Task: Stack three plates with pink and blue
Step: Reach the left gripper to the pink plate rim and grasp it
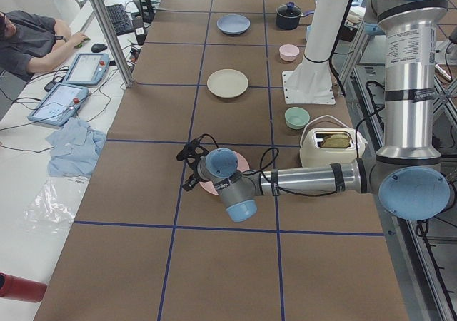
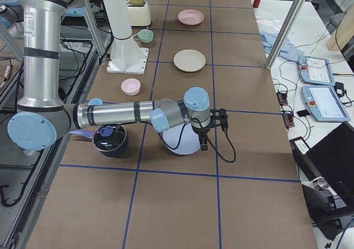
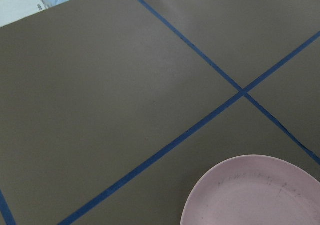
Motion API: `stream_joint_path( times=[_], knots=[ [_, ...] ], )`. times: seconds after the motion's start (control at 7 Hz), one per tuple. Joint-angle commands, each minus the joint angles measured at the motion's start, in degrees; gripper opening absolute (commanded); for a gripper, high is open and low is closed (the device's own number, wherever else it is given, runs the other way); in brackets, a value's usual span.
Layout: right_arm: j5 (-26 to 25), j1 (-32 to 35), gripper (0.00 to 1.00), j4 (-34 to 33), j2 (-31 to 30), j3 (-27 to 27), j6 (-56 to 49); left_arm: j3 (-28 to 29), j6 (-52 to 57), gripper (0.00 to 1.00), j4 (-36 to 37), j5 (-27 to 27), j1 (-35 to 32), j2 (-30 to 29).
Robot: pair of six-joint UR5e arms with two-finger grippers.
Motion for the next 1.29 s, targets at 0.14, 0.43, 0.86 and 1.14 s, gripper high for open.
stream_joint_path(
  times=[0.14, 0.43, 0.86, 1.14],
  knots=[
    [0.00, -0.01, 1.00, 0.01, -0.35, 0.00, 0.00, 0.20, -15.24, 1.00, -3.98, 16.57, 13.49, 1.28],
    [-0.17, -0.01, 1.00, 0.01, -0.53, 0.09, -0.08, 2.39, -16.16, 0.83, -4.07, 19.77, 16.60, 1.28],
    [-0.17, -0.01, 1.00, 0.09, -0.88, 0.09, -0.08, 3.45, -16.07, 0.50, -3.98, 21.72, 18.27, 1.28],
    [-0.17, -0.01, 1.00, 0.09, -0.97, 0.18, -0.17, 3.81, -15.98, 0.24, -4.07, 21.72, 18.80, 1.28]
  ],
)
